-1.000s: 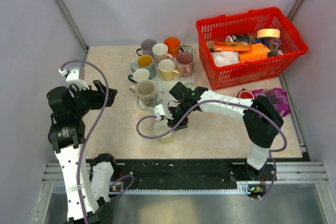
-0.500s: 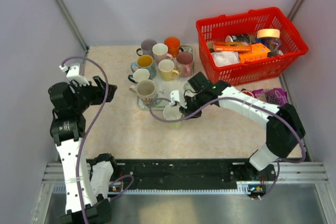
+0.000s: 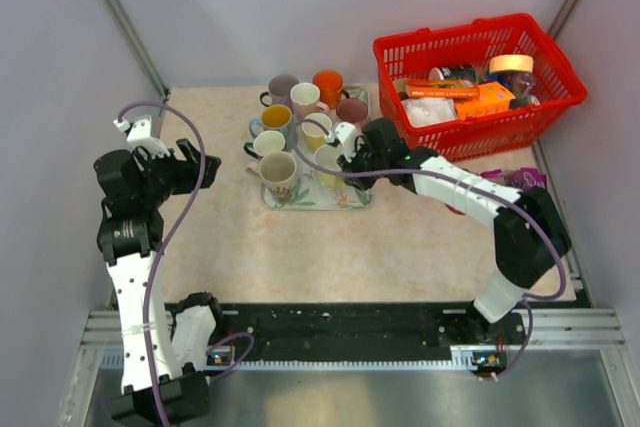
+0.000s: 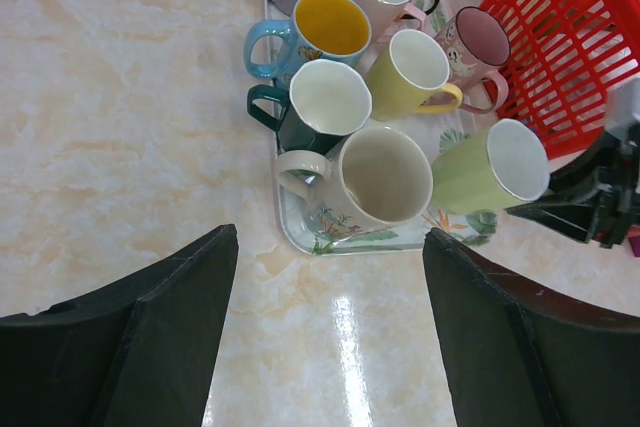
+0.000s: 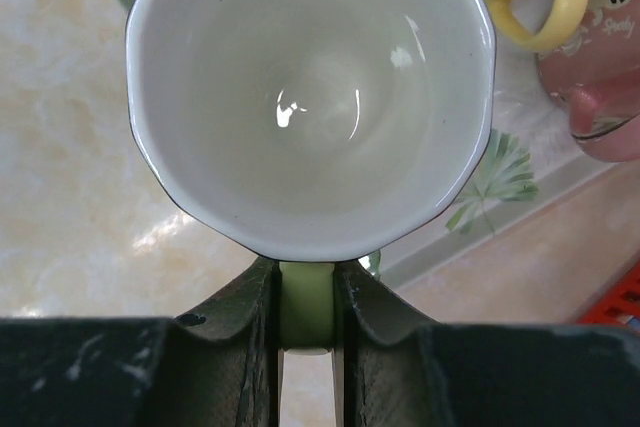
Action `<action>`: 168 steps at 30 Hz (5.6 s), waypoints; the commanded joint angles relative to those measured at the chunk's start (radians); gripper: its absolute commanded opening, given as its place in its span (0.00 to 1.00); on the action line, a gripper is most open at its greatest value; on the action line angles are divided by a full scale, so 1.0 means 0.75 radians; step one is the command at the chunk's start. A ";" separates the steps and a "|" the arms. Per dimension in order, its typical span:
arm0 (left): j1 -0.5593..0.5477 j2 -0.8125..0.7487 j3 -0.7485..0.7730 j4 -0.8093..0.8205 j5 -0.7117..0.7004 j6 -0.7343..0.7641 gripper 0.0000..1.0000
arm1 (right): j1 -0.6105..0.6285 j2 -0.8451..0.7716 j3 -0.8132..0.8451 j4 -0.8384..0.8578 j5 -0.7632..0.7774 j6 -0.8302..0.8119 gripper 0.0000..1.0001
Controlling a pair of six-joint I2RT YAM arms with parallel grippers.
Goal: Turn the mug right side up
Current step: Pick up the cup from the tray, then turn over the cup at the center of the board.
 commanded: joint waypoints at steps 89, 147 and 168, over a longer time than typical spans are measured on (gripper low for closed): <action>-0.016 0.264 0.053 0.202 0.336 -0.114 0.88 | -0.363 -0.199 -0.096 -0.498 -0.572 0.133 0.63; -0.783 0.002 -0.008 0.357 0.049 1.587 0.82 | -0.535 -0.128 0.183 -0.288 -1.331 0.347 0.00; -1.063 0.143 -0.307 0.967 0.103 2.138 0.73 | -0.265 0.052 0.037 0.889 -1.738 1.559 0.00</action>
